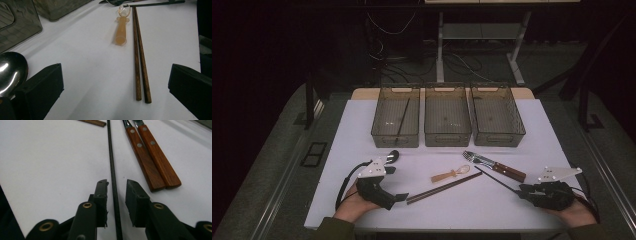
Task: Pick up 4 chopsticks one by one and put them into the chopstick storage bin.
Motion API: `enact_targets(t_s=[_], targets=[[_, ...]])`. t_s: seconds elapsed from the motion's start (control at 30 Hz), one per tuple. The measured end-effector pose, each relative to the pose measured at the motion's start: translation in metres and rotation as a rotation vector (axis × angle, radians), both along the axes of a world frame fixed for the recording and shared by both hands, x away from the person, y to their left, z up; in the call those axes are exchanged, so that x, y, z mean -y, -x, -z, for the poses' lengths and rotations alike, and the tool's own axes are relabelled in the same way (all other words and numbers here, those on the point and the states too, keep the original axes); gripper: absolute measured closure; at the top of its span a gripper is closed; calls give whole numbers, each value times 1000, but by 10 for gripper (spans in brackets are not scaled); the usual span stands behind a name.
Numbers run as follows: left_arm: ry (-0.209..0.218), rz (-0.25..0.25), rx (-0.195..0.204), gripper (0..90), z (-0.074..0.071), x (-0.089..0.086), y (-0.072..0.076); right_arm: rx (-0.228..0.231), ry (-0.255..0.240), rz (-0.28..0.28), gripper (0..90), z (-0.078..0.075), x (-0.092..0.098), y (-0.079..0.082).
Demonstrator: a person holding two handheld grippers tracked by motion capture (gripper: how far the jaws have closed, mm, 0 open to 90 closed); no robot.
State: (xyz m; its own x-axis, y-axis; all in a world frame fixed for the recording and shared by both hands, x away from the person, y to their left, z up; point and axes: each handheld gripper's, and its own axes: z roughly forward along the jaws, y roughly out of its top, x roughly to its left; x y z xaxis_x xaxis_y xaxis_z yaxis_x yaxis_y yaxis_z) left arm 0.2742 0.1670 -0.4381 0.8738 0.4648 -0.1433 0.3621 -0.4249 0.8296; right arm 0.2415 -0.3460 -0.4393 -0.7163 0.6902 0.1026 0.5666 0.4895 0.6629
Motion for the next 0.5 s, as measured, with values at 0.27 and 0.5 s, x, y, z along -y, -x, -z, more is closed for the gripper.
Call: enact_targets(t_s=[0.27,0.5], targets=[[-4,2,0,0,0,0,0,-11,33,-31,809,5,-2,-3],[-4,4,0,0,0,0,0,3,57,-43,848,5,-3,-3]])
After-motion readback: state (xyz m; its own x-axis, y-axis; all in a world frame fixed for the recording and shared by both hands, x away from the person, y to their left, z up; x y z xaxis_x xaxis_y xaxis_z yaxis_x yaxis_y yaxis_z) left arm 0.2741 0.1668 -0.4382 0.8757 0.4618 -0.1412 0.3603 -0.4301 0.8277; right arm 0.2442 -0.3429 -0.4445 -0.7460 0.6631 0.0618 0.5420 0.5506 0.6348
